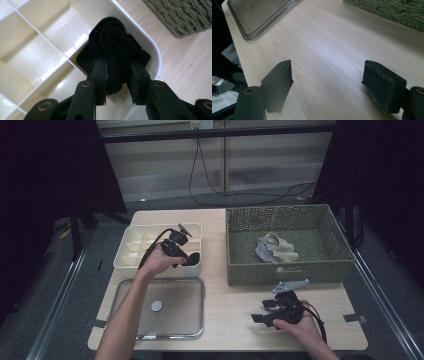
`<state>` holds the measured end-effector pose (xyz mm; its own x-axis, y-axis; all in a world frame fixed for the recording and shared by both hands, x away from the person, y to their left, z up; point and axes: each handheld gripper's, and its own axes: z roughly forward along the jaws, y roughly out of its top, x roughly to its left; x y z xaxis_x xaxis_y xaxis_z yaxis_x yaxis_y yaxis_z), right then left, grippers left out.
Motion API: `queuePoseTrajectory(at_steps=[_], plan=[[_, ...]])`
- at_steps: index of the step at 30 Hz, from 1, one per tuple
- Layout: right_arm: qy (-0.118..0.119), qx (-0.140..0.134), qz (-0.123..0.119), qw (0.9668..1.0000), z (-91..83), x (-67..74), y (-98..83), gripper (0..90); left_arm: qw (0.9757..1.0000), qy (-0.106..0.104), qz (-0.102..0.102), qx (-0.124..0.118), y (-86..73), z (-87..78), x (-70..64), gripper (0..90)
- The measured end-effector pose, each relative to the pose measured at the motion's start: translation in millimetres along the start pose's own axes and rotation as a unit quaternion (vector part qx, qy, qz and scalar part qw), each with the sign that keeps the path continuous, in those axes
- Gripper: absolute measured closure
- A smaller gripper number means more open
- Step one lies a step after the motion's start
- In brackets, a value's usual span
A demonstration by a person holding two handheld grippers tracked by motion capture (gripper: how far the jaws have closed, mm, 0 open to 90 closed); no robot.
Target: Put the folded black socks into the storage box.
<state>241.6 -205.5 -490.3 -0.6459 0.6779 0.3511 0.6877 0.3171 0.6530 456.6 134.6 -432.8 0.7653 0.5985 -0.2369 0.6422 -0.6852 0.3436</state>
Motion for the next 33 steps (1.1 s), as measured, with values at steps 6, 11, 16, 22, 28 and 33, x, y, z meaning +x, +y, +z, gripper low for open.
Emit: queuePoseTrajectory(at_steps=[6,11,16,22,28,33], plan=[[0.000,0.001,-0.001,1.0000,-0.8,1.5,-0.7,23.3,0.9999,0.005,-0.012,0.012,2.0,6.6,0.4,72.2],[-0.002,-0.001,-0.002,1.0000,-1.8,1.0,-1.0,23.3,0.9986,0.034,-0.001,0.040,9.2,14.8,-5.1,73.2],[-0.002,-0.001,-0.004,1.0000,-2.2,0.8,-0.5,23.3,0.9990,0.033,-0.006,0.029,6.2,18.6,-3.8,73.3],[-0.003,-0.001,0.000,1.0000,-2.4,-0.3,-0.2,23.3,0.9996,0.023,0.004,0.017,4.6,13.0,-2.6,71.0],[-0.003,-0.003,0.003,1.0000,-2.9,-2.7,0.0,23.1,0.9998,-0.002,0.021,-0.007,-0.7,2.0,1.9,64.4],[-0.004,-0.009,0.003,1.0000,-4.2,-2.4,0.3,23.1,0.9991,0.005,0.018,-0.039,-5.6,-10.9,4.6,47.2]])
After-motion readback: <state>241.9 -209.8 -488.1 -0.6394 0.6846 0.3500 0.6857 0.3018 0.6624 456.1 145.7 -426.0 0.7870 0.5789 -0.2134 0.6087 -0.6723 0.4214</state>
